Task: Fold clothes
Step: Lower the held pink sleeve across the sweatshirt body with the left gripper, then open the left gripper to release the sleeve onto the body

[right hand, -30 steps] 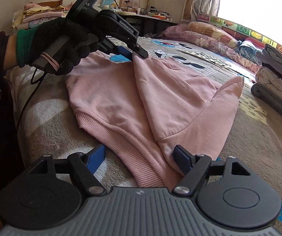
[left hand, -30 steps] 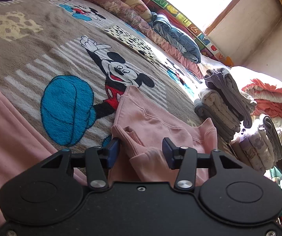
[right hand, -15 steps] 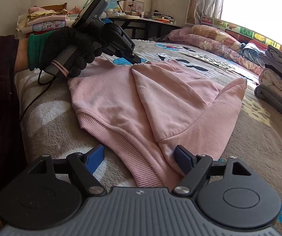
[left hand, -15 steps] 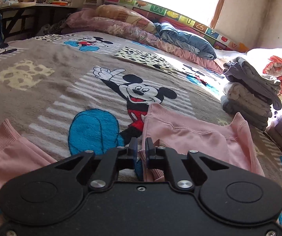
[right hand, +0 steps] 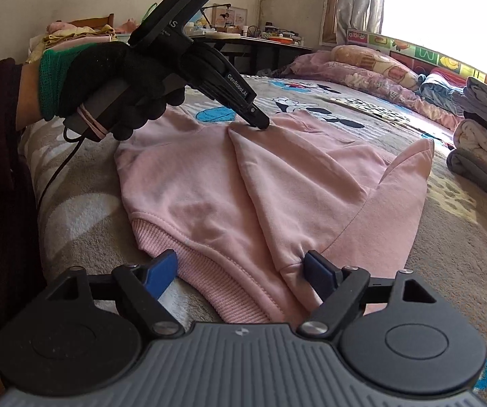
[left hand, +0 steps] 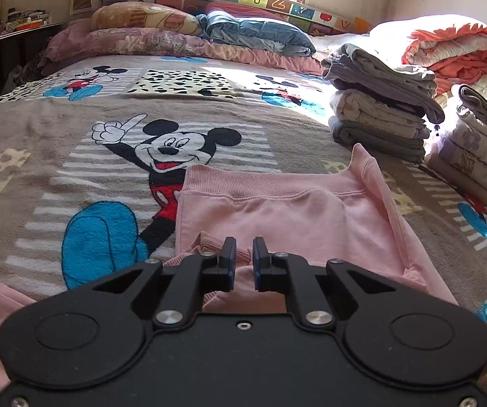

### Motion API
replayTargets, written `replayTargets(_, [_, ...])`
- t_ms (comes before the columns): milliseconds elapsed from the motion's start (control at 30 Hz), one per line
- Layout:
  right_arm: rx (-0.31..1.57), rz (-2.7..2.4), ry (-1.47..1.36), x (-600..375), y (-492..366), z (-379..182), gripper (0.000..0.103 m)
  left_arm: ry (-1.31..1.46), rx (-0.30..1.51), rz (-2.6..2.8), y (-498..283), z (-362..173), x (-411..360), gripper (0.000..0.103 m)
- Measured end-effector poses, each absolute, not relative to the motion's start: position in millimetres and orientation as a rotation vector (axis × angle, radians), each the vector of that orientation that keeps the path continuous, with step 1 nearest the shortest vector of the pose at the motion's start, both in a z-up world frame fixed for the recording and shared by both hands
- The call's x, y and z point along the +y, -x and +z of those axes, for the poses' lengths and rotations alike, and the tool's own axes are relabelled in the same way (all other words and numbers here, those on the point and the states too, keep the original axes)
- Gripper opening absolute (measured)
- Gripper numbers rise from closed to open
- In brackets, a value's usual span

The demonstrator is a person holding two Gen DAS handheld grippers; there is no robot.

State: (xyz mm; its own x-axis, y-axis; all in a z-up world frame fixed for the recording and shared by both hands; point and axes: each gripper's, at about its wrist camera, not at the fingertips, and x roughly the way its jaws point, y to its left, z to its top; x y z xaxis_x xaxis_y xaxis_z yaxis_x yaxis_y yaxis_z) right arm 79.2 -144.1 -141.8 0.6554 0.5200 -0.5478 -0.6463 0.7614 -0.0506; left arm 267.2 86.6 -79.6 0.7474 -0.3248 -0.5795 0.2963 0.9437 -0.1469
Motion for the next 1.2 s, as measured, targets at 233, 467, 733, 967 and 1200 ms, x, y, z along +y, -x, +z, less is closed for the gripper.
replayTargets(233, [0.535, 0.678, 0.232, -147, -79, -145, 0.085, -0.065, 0.669, -0.359, -287, -85, 91, 0.051])
replayTargets(467, [0.536, 0.685, 0.225, -147, -79, -145, 0.087, -0.186, 0.712, -0.424, -299, -98, 90, 0.035])
replayTargets(733, [0.538, 0.693, 0.223, -147, -80, -146, 0.089, -0.101, 0.667, -0.428, -301, -96, 98, 0.003])
replayTargets(967, [0.544, 0.696, 0.242, -146, -78, -147, 0.09, 0.09, 0.691, -0.349, -316, -97, 104, 0.002])
replayTargets(1200, [0.548, 0.694, 0.253, -146, -76, -148, 0.09, 0.058, 0.703, -0.223, -321, -102, 100, 0.002])
